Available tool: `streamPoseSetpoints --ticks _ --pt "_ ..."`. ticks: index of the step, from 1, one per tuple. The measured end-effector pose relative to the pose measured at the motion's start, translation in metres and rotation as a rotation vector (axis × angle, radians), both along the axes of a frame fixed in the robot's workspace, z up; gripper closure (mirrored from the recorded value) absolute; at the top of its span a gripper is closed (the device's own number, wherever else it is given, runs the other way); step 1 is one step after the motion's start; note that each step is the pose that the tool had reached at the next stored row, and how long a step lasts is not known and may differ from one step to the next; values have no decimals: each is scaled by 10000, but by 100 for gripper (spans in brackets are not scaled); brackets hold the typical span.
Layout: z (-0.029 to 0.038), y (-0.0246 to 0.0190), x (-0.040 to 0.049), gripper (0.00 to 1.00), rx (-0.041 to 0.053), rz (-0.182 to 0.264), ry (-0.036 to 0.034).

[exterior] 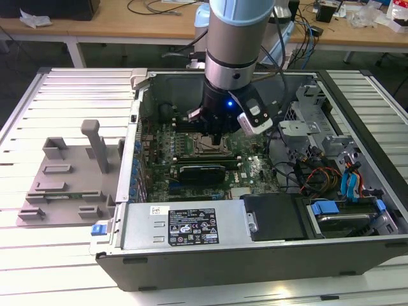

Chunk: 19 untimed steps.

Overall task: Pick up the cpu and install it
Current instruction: 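Install the second cpu locking lever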

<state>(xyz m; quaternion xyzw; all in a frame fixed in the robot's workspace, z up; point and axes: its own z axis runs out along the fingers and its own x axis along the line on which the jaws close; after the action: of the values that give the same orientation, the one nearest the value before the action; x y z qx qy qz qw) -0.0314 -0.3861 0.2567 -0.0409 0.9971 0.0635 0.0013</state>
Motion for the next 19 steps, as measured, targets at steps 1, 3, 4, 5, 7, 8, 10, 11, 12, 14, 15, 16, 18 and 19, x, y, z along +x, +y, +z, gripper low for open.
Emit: streamPoseSetpoints --ticks 1,3,4,5,7,8,10,11,12,14,15,16,18,19 --pt "-12 -14 -30 89 11 1 -1" --pt "-52 -21 -133 89 88 0 0" --pt "-64 -21 -153 89 89 1 0" --pt "-72 -21 -163 89 89 0 0" --pt "-114 -21 -189 89 90 1 0" --pt "-142 -21 -197 89 90 1 0" --pt "-201 -21 -220 89 90 1 -1" --pt "-219 -21 -239 89 89 2 0" --pt "-238 -21 -259 89 89 1 0" --pt "-283 -21 -289 89 89 0 0" --pt "-299 -21 -298 89 89 1 -1" --pt "-332 -21 -305 89 89 1 0" --pt "-392 -19 -326 89 89 1 0" --pt "-418 -16 -335 89 90 1 0"
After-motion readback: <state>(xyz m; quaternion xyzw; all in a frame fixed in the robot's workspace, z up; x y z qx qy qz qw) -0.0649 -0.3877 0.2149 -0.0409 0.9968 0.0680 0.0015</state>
